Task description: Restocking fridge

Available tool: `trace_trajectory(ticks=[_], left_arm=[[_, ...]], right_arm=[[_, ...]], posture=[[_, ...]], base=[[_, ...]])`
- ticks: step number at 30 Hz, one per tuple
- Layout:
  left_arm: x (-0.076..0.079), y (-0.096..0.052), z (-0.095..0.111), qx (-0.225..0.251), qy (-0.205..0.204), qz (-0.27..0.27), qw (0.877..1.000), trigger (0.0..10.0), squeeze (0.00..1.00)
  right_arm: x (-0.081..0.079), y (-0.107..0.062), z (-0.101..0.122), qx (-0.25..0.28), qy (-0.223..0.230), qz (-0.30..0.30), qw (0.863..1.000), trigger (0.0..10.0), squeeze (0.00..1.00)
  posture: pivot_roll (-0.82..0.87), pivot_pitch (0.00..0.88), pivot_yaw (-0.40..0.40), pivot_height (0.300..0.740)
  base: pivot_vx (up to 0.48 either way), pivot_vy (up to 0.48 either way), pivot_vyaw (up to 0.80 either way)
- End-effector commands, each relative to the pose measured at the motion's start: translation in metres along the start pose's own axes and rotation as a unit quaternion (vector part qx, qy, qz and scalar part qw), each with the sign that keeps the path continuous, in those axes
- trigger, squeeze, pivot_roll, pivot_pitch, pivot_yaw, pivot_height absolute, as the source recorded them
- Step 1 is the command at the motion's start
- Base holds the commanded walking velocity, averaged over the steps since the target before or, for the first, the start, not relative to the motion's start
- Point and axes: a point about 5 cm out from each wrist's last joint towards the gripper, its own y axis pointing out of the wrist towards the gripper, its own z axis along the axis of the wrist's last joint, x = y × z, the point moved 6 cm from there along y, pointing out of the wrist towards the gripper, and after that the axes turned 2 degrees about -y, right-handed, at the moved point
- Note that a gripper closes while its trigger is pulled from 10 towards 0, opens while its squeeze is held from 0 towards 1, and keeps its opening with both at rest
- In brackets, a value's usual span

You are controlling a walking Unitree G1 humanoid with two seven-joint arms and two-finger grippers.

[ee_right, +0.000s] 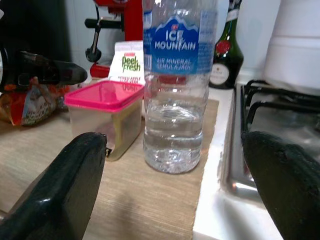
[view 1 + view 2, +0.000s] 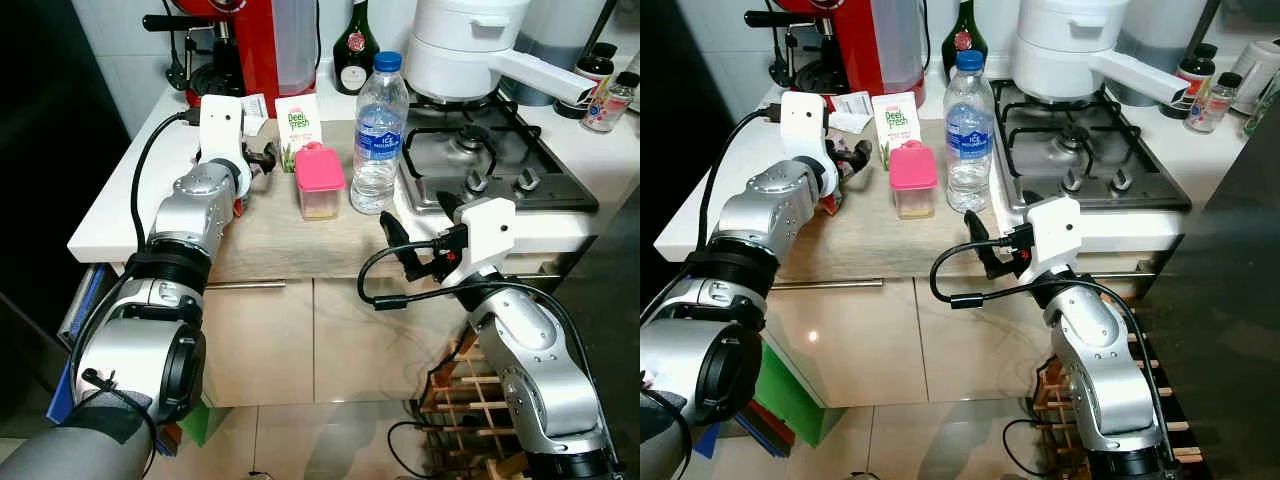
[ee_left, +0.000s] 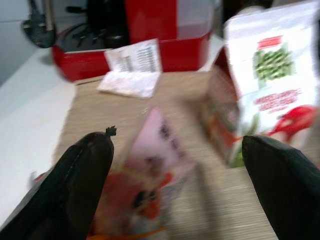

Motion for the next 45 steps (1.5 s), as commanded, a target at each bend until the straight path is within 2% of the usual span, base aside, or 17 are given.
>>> trace_trajectory(ticks=[1,11,15,17,22,23,24,29,30,31,32,35,36,39,41,45], left_arm=[[-0.006,-0.001,-0.01,-0.012,0.009,0.02,1.0,10.0,0.0],[-0.007,-0.009,-0.014,-0.004,0.008,0.037,0.999,10.0,0.0],[-0.007,-0.011,-0.043,-0.05,-0.019,0.035,0.998,10.0,0.0],[-0.008,-0.012,-0.047,-0.055,-0.019,0.037,0.998,10.0,0.0],[-0.02,-0.015,-0.076,-0.101,-0.035,0.056,0.993,10.0,0.0],[-0.02,-0.015,-0.076,-0.101,-0.035,0.056,0.993,10.0,0.0],[-0.025,-0.016,-0.089,-0.118,-0.028,0.062,0.991,10.0,0.0],[-0.036,-0.019,-0.107,-0.134,0.009,0.072,0.988,10.0,0.0],[-0.043,-0.02,-0.108,-0.125,0.051,0.08,0.988,8.4,0.0],[-0.047,-0.019,-0.103,-0.106,0.086,0.083,0.987,0.0,0.0],[-0.049,-0.018,-0.098,-0.093,0.109,0.085,0.986,0.0,0.0],[-0.047,-0.018,-0.099,-0.093,0.095,0.08,0.988,0.0,0.0],[-0.044,-0.017,-0.102,-0.097,0.062,0.075,0.99,0.0,0.0],[-0.04,-0.015,-0.097,-0.086,0.046,0.07,0.993,0.0,0.0],[-0.031,-0.012,-0.084,-0.051,0.012,0.056,0.997,0.0,0.0],[-0.024,-0.01,-0.064,-0.002,-0.012,0.039,0.999,0.0,0.0]], right_arm=[[-0.006,-0.001,0.004,0.002,0.009,0.014,1.0,10.0,0.0],[-0.008,-0.005,-0.002,-0.014,0.019,0.016,1.0,10.0,0.0],[-0.009,-0.004,-0.003,-0.018,0.021,0.021,0.999,10.0,0.0],[-0.01,-0.003,-0.003,-0.018,0.022,0.022,0.999,10.0,0.0],[-0.011,-0.002,-0.005,-0.02,0.024,0.023,0.999,10.0,0.0],[-0.011,-0.002,-0.005,-0.02,0.024,0.023,0.999,10.0,0.0],[-0.011,0.0,-0.005,-0.02,0.023,0.023,0.999,10.0,0.0],[-0.01,0.001,-0.005,-0.018,0.022,0.021,0.999,10.0,0.0],[-0.01,0.001,-0.005,-0.018,0.023,0.02,0.999,10.0,0.0],[-0.01,0.001,-0.006,-0.018,0.023,0.02,0.999,10.0,0.0],[-0.01,0.001,-0.006,-0.018,0.023,0.02,0.999,10.0,0.0],[-0.01,0.002,-0.007,-0.018,0.024,0.019,0.999,10.0,0.0],[-0.01,0.003,-0.007,-0.019,0.025,0.019,0.999,10.0,0.0],[-0.01,0.004,-0.007,-0.019,0.026,0.019,0.999,10.0,0.0],[-0.007,0.007,-0.01,-0.021,0.026,0.013,0.999,10.0,0.0],[-0.008,0.008,-0.009,-0.019,0.029,0.016,0.999,10.0,0.0]], posture=[[-0.14,0.0,0.055,0.74],[-0.14,0.0,0.05,0.74],[-0.13,0.0,0.047,0.74],[-0.13,0.0,0.047,0.74],[-0.13,0.0,0.056,0.74],[-0.13,0.0,0.056,0.74],[-0.13,0.0,0.061,0.74],[-0.13,0.0,0.065,0.74],[-0.13,0.0,0.066,0.74],[-0.13,0.0,0.066,0.74],[-0.13,0.0,0.065,0.74],[-0.13,0.0,0.064,0.74],[-0.12,0.0,0.062,0.74],[-0.12,0.0,0.058,0.74],[-0.12,0.0,0.053,0.74],[-0.12,0.0,0.048,0.74]], base=[[0.0,0.0,0.0],[0.0,0.0,0.0],[0.0,0.0,0.0],[0.0,0.0,0.0],[0.0,0.0,0.0],[0.0,0.0,0.0],[0.0,0.0,0.0],[0.0,0.0,0.0],[0.0,0.0,0.0],[0.0,0.0,0.0],[0.0,0.0,0.0],[0.0,0.0,0.0],[0.0,0.0,0.0],[0.0,0.0,0.0],[0.0,0.0,0.0],[0.0,0.0,0.0]])
